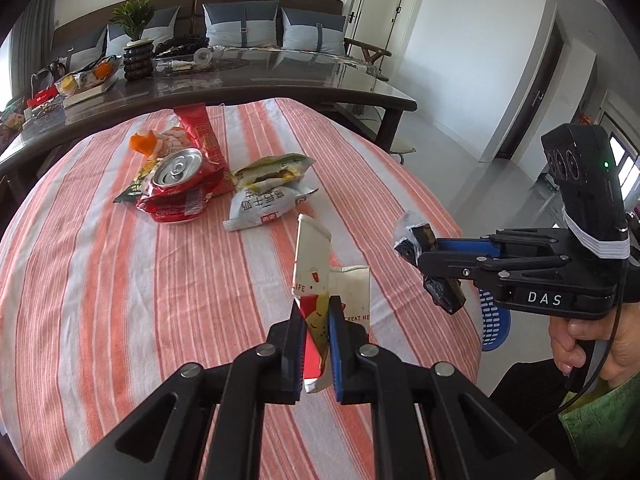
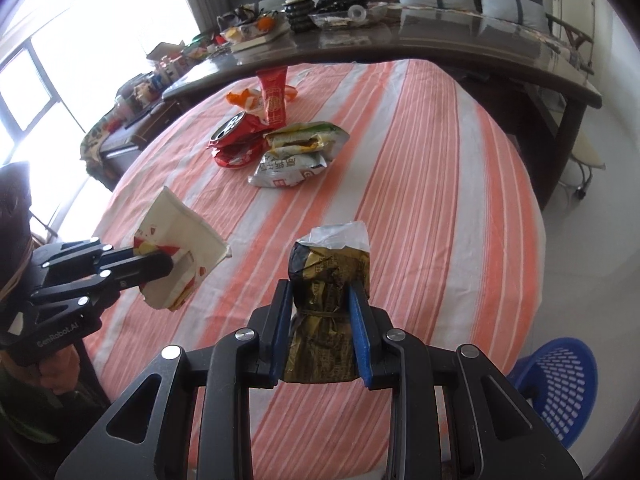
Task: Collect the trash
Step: 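Carry the white and gold wrappers over the blue wastebasket with both tools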
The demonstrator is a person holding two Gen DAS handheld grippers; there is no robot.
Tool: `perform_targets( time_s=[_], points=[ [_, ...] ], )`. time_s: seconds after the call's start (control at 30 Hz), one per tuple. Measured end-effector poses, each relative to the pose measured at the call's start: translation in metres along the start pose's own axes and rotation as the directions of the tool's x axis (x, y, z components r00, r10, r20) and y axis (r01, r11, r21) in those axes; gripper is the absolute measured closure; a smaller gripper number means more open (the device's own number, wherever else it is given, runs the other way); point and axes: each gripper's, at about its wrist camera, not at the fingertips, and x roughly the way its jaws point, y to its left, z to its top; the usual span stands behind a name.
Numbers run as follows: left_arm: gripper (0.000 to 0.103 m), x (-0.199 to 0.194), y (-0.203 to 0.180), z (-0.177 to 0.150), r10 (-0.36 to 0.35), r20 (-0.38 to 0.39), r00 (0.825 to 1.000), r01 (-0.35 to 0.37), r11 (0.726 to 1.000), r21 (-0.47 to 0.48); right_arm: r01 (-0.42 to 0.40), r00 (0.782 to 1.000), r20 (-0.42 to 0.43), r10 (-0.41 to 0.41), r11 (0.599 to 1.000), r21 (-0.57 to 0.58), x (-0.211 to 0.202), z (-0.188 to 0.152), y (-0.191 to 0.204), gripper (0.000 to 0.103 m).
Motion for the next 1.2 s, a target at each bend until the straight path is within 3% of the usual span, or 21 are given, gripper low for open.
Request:
perform_targets(
  time_s=[0.3, 0.67, 0.93, 1.2],
  points=[
    [0.093, 0.013, -0.028, 0.014, -0.030, -0.010, 0.999, 0.030, 0.999, 0.041, -0.012, 0.999, 0.041, 0.010, 0.998, 0.057, -0.020, -0.005, -0.019, 0.075],
    [0.093, 0.028, -0.067, 0.027, -0.088, -0.040, 0.995, 0.091, 0.992, 0.084, 0.024, 0.996, 0.078, -0.034, 0.992, 0.123, -0.045, -0.016, -0.056, 0.075],
    [0.093, 0.052, -0.137, 0.042, -0.183, -0.074, 0.980, 0.192, 0.969, 0.155, 0.161, 0.980, 0.079, -0.182, 0.962, 0.221, -0.092, -0.035, -0.127, 0.075],
    [0.093, 0.097, -0.229, 0.056, -0.274, -0.141, 0.951, 0.301, 0.924, 0.237, 0.300, 0.943, 0.033, -0.331, 0.888, 0.348, -0.125, -0.076, -0.205, 0.075]
  ],
)
